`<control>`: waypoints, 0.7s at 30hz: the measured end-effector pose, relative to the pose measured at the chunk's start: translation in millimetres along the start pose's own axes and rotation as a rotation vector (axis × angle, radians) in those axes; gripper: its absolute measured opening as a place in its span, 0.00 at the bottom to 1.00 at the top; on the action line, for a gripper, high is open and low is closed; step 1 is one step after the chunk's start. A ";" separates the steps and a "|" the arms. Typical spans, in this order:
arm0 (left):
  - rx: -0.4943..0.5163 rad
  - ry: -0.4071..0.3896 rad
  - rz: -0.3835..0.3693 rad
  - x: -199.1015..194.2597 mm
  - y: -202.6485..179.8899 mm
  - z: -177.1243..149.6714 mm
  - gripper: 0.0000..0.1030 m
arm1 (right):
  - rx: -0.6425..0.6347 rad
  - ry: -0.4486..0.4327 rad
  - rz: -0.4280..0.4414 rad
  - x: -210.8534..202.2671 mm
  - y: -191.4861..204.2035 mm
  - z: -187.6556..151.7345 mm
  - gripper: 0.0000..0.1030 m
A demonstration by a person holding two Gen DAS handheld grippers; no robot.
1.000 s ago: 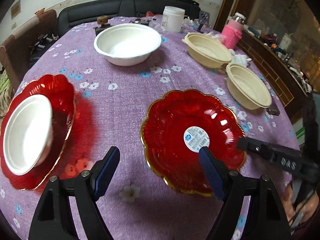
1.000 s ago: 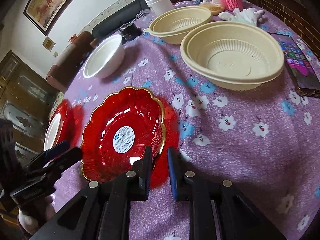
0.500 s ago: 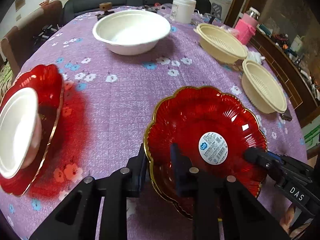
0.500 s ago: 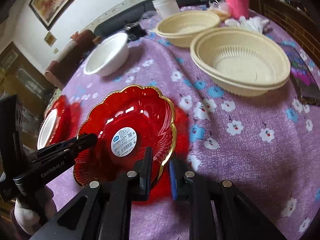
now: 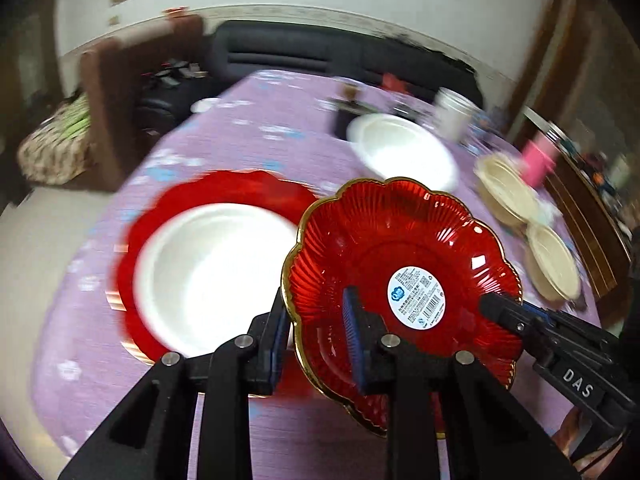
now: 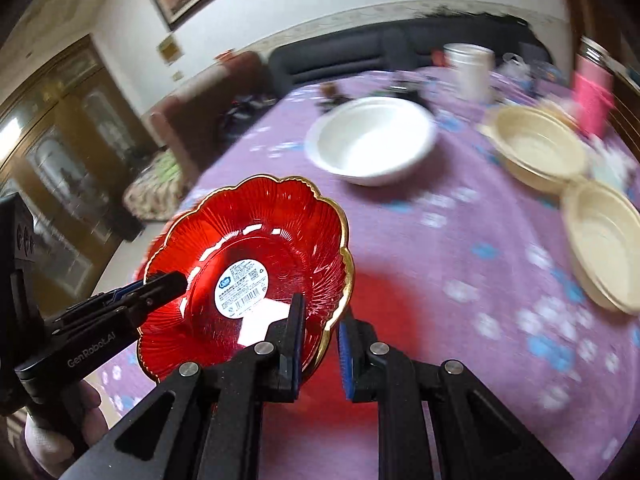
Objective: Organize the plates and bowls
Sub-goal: 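Carry the small red plate onto the large red plate and release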
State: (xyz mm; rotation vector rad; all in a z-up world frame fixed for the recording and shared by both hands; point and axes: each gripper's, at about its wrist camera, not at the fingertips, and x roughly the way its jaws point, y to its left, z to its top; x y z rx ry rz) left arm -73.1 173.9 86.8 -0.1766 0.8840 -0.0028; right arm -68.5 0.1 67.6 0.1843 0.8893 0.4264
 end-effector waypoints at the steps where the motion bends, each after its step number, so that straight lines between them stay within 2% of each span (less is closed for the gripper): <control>1: -0.020 -0.002 0.021 -0.8 13.3 2.8 0.23 | -0.014 0.005 0.011 7.5 10.8 3.8 0.16; 8: -0.111 -0.001 0.132 11.0 81.1 12.8 0.23 | -0.083 0.067 0.056 68.4 70.2 25.4 0.16; 15: -0.100 0.008 0.178 26.4 103.1 11.9 0.24 | -0.117 0.097 0.035 99.4 87.0 24.4 0.17; 19: -0.067 0.007 0.171 28.2 99.9 9.8 0.37 | -0.122 0.093 0.025 100.1 90.0 25.7 0.17; 21: -0.061 0.008 0.163 26.4 96.2 8.4 0.41 | -0.139 0.086 0.011 98.2 92.2 24.1 0.19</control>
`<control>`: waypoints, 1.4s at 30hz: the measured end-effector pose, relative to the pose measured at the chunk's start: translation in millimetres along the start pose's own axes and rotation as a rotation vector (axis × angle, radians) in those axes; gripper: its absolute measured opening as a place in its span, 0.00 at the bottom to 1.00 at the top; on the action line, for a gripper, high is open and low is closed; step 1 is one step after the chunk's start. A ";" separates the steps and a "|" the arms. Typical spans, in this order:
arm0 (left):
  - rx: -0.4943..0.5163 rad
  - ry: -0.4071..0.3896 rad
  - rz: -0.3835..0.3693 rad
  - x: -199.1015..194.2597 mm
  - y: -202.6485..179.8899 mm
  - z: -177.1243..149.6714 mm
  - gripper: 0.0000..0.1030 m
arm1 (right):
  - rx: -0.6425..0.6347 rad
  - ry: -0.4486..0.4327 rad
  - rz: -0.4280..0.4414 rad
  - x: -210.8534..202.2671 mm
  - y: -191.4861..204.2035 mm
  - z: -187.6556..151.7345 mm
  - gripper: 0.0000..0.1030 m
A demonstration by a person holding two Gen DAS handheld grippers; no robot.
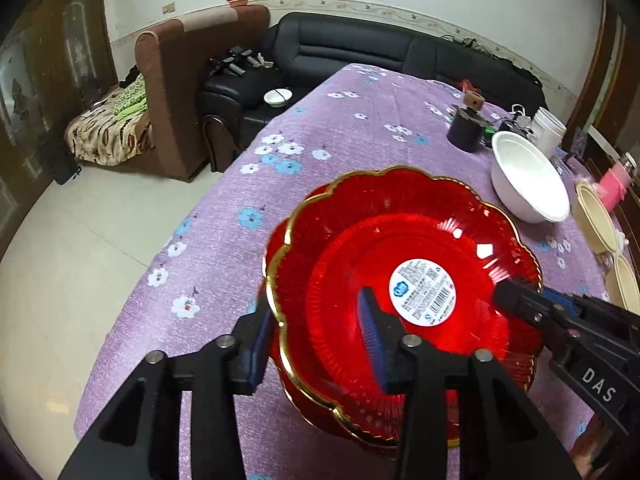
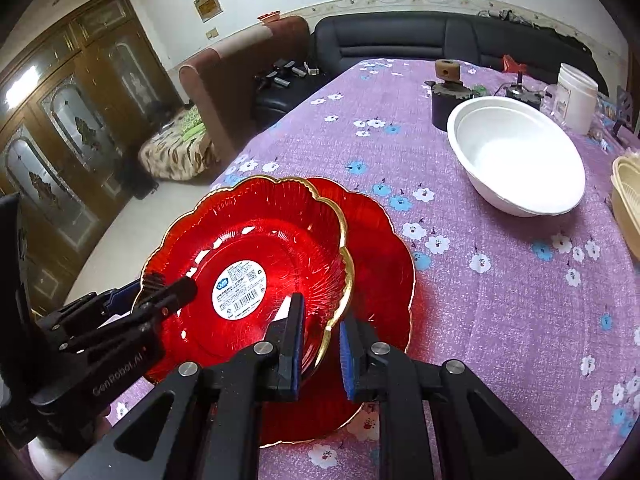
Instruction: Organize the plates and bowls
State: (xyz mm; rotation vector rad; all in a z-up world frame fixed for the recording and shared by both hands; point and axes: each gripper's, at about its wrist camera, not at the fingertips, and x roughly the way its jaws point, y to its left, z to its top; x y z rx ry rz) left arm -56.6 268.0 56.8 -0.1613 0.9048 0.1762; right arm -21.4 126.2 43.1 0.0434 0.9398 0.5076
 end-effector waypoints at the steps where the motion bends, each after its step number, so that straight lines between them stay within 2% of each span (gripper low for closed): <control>1: -0.001 -0.002 -0.003 -1.5 0.3 -0.8 0.43 | -0.006 -0.005 -0.010 -1.6 2.7 -2.2 0.19; 5: -0.022 -0.048 0.007 -16.0 4.8 -1.3 0.51 | -0.047 -0.049 -0.043 -4.3 8.5 -4.6 0.22; 8: -0.040 -0.083 0.009 -30.9 9.7 -3.3 0.55 | -0.055 -0.094 -0.043 -11.9 11.1 -5.9 0.34; 10: -0.048 -0.105 0.009 -39.8 10.6 -5.2 0.58 | -0.042 -0.138 -0.040 -21.1 10.5 -6.9 0.55; 12: -0.051 -0.122 0.002 -47.7 10.8 -7.6 0.60 | -0.039 -0.158 -0.051 -25.5 10.4 -7.8 0.72; 17: -0.061 -0.138 -0.044 -63.3 6.2 -13.9 0.60 | -0.056 -0.135 -0.095 -25.5 14.8 -13.2 0.72; 23: -0.041 -0.170 -0.080 -86.6 -10.0 -23.3 0.66 | -0.023 -0.215 -0.087 -63.3 2.5 -27.2 0.73; 28: 0.017 -0.182 -0.122 -99.0 -39.5 -29.8 0.73 | 0.065 -0.228 -0.082 -87.8 -31.4 -47.3 0.73; 37: 0.108 -0.140 -0.179 -94.9 -94.8 -50.1 0.73 | 0.209 -0.212 -0.153 -116.0 -107.5 -89.1 0.73; 42: 0.138 -0.134 -0.175 -96.0 -114.2 -56.9 0.73 | 0.271 -0.239 -0.215 -143.2 -154.0 -112.0 0.73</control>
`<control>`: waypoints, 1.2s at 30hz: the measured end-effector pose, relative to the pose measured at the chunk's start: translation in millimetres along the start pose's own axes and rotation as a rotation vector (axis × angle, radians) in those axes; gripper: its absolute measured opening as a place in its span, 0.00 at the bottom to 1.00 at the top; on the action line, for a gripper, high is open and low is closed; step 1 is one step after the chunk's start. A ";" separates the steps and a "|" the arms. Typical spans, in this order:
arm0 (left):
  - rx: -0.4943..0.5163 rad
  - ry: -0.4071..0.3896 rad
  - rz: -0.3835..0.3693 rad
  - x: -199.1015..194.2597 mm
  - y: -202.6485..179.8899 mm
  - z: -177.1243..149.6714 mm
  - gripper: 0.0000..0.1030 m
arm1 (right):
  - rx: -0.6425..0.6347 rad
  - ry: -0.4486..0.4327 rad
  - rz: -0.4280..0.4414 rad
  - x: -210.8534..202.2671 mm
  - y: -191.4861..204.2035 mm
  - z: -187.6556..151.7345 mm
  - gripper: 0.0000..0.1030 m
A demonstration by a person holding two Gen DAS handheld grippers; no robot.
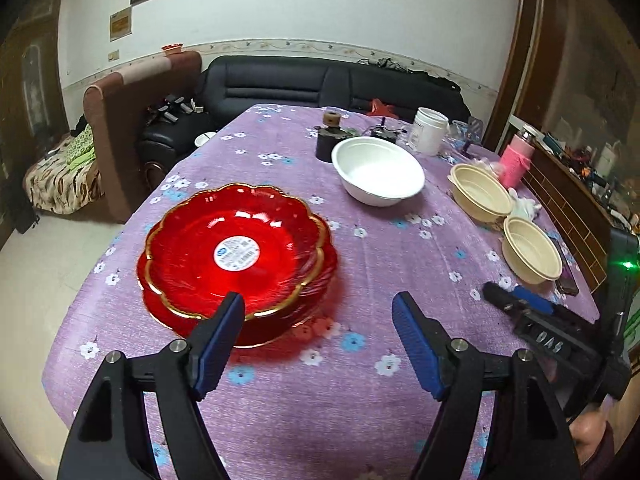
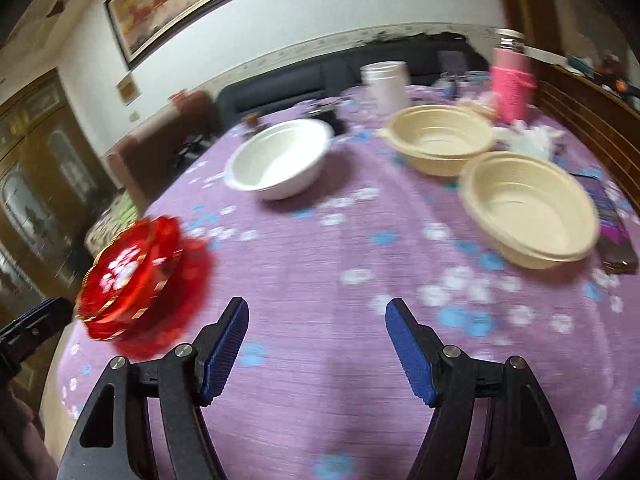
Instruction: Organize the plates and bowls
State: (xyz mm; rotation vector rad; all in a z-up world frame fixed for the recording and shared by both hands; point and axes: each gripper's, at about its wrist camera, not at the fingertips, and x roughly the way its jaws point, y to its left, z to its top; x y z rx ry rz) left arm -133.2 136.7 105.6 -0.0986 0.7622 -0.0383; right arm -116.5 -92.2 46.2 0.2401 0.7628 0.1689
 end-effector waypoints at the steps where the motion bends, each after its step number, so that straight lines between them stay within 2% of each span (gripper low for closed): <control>1: 0.005 0.001 -0.001 0.2 -2.4 -0.8 0.74 | 0.015 -0.009 -0.023 -2.6 -10.9 0.3 0.73; 6: 0.028 0.038 -0.017 12.3 -19.9 -5.6 0.75 | 0.130 -0.016 -0.058 -11.3 -63.7 3.0 0.73; 10: 0.060 0.058 -0.030 18.8 -34.5 -8.5 0.75 | 0.140 -0.050 -0.094 -20.6 -81.1 5.0 0.73; 13: 0.093 0.060 -0.025 22.2 -46.6 -10.2 0.75 | 0.145 -0.044 -0.094 -18.9 -85.1 7.4 0.73; 23: 0.224 -0.008 0.195 29.6 -63.7 -7.7 0.75 | 0.068 -0.004 -0.076 1.8 -58.4 23.6 0.73; 27: 0.241 -0.017 0.215 31.5 -60.7 -7.0 0.78 | 0.043 0.011 -0.074 11.7 -45.1 30.1 0.73; 36: 0.203 0.025 0.179 46.9 -41.0 -8.0 0.79 | 0.017 0.063 -0.079 51.4 -18.6 53.4 0.73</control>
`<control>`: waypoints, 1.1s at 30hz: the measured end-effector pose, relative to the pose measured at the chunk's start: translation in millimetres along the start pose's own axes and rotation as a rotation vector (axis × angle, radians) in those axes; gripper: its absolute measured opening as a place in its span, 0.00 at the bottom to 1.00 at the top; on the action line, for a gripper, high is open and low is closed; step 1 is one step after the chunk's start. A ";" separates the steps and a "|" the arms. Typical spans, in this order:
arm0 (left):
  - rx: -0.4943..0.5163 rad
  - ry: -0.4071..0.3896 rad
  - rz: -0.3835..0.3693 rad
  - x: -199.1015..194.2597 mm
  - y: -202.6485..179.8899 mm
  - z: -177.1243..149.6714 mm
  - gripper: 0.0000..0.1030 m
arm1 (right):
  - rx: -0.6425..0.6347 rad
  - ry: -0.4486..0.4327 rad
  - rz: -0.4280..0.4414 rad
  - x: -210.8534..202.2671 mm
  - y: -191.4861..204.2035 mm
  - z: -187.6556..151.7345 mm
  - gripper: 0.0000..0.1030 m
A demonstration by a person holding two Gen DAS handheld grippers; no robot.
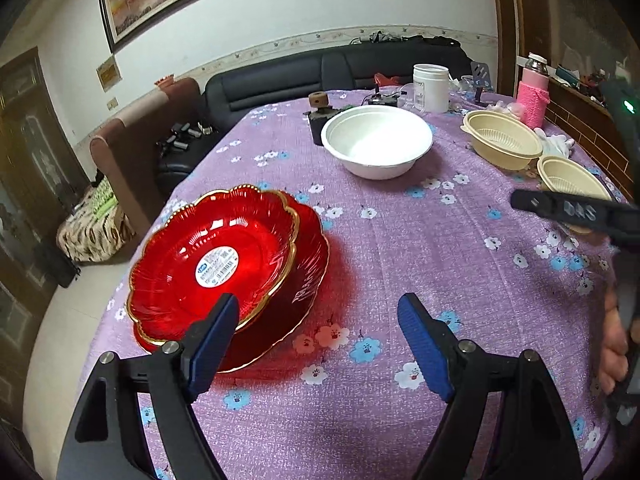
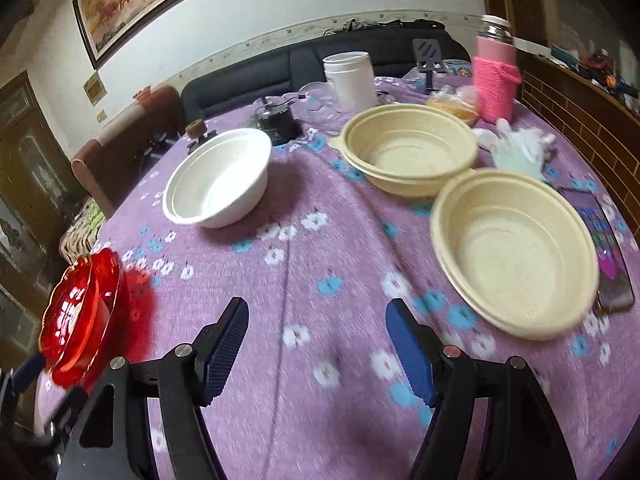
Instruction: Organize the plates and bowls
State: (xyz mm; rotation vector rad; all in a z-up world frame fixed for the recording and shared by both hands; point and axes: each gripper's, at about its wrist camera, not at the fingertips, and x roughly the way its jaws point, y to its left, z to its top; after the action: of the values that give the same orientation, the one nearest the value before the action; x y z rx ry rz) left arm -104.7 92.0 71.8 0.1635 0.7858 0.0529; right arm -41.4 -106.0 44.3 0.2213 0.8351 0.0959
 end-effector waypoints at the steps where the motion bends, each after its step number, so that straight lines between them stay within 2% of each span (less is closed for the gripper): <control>1: -0.005 0.003 -0.005 1.9 1.9 -0.4 0.79 | -0.001 0.002 0.001 4.9 3.5 5.0 0.73; 7: -0.026 0.020 -0.023 9.3 14.4 -0.1 0.79 | 0.060 0.040 0.055 41.0 18.7 37.2 0.73; 13: -0.077 0.014 -0.031 8.2 33.8 0.6 0.79 | 0.183 0.086 0.107 80.6 25.2 68.4 0.73; 21: -0.102 -0.010 -0.033 1.6 43.0 2.5 0.79 | 0.353 0.195 0.134 136.9 22.9 81.6 0.73; 23: -0.099 -0.010 -0.028 0.9 43.7 2.3 0.79 | 0.381 0.178 0.148 134.1 18.6 81.7 0.56; 24: -0.098 -0.011 -0.025 0.4 44.0 2.2 0.79 | 0.383 0.197 0.180 133.9 17.3 80.7 0.38; 25: -0.100 -0.012 -0.023 0.2 44.4 1.9 0.79 | 0.385 0.212 0.205 132.9 16.1 78.9 0.26; 28: -0.115 -0.011 -0.030 0.0 44.9 3.2 0.79 | 0.371 0.218 0.221 119.9 12.4 73.5 0.15; 33: -0.103 -0.015 -0.050 -7.0 39.3 1.1 0.79 | 0.319 0.240 0.271 85.9 5.5 58.3 0.11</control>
State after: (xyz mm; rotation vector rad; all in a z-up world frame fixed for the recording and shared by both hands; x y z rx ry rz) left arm -108.4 129.8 84.0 0.0460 0.7697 0.0446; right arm 59.4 -95.1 21.3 0.6328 1.0547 0.2468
